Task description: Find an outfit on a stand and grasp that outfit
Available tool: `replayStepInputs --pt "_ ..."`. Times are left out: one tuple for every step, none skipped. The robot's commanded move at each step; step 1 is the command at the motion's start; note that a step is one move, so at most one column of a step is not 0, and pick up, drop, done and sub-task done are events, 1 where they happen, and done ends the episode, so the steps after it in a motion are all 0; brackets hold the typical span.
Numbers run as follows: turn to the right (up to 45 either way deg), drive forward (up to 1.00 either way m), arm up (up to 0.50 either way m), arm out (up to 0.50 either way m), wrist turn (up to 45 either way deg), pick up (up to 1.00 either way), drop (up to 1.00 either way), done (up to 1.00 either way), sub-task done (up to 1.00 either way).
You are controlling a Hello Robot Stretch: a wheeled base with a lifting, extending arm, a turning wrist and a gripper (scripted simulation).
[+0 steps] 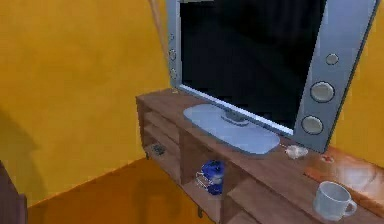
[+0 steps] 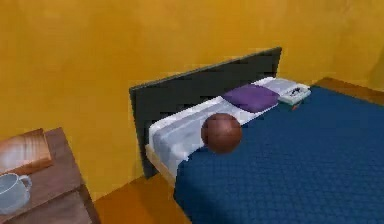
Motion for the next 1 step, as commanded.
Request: replayStepInputs --pt "45.0 0.00 0.00 0.00 0.0 0.00 0.00 0.00 0.00"
